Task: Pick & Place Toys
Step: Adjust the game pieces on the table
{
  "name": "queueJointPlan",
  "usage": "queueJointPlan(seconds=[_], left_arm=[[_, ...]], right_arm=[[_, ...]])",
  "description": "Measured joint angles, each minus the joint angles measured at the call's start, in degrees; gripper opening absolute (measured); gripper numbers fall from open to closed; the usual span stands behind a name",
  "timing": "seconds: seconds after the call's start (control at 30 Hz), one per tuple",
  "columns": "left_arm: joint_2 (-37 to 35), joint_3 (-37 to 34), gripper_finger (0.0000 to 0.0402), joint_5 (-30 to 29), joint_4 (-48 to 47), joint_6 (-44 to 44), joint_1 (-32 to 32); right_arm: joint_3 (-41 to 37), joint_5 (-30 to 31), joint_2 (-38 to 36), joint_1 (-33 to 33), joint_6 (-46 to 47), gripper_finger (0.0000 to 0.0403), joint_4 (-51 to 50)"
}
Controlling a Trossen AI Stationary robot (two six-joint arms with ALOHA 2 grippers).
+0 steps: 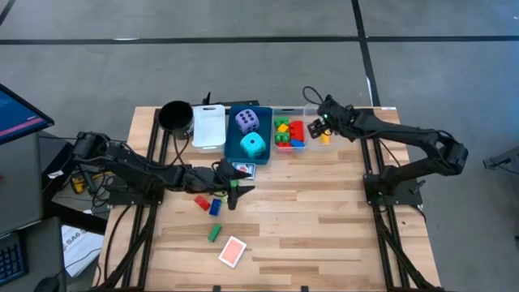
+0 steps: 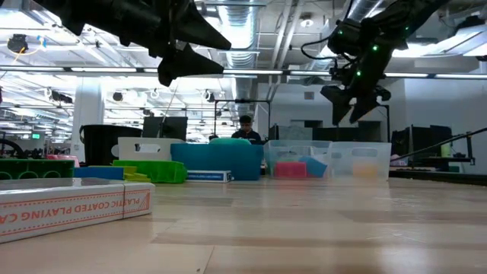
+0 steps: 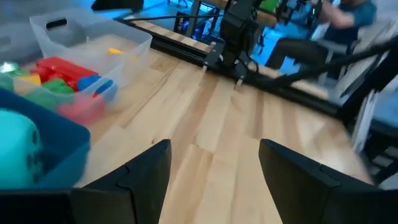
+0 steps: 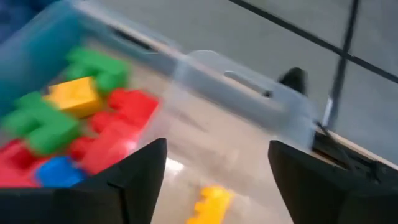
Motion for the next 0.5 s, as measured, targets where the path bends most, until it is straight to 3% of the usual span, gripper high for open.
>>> queueJointPlan(seconds=[0.2, 0.37, 0.5], left_arm=[[-2.52, 0.02, 0.0237, 6.31, -7.44, 7.82, 0.0], [-7.96, 0.02, 0.0233, 7.31, -20.83, 8.64, -0.02], [-12.16, 0.02, 0.0201, 6.08, -31.34, 7.01, -0.11]], right_arm=[[0.0, 3.74, -0.17, 15.55, 3.35, 0.0282, 4.19], [0.04, 19.35, 2.7, 34.83, 5.59, 0.0282, 14.21], [0.04, 30.73, 7.84, 46.7, 12.0, 0.0282, 19.69]])
